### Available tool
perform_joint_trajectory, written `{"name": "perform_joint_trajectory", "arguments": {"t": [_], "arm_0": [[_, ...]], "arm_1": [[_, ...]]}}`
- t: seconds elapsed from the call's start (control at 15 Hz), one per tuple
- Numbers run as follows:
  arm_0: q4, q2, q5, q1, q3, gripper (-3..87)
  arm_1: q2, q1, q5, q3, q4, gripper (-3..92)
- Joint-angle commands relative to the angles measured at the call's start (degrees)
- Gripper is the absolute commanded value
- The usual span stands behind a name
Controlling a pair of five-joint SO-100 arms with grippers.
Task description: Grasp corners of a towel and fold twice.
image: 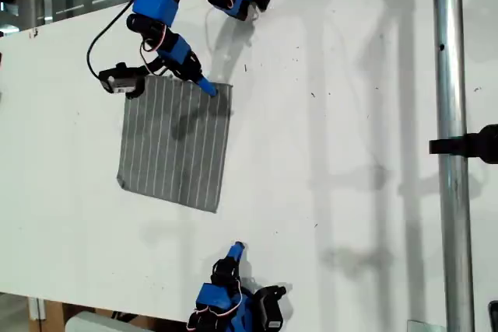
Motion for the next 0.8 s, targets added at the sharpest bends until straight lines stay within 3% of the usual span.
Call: {"name": "perform_joint_trajectory", "arguments": {"t": [0.0, 0.33, 0.73], "arm_0": [[0.09, 0.26, -0.44, -0.18, 0.00, -2.8], [0.09, 0.26, -0.44, -0.09, 0.00, -2.8], [0.18, 0.26, -0.44, -0.09, 0.00, -2.8]], "arm_1": [[-0.62, 0.18, -0.88, 4.48, -7.56, 31.1], [-15.73, 0.26, -1.32, 7.82, -17.40, 32.9], [-28.21, 0.88, -1.32, 0.18, -19.16, 29.5]]}}
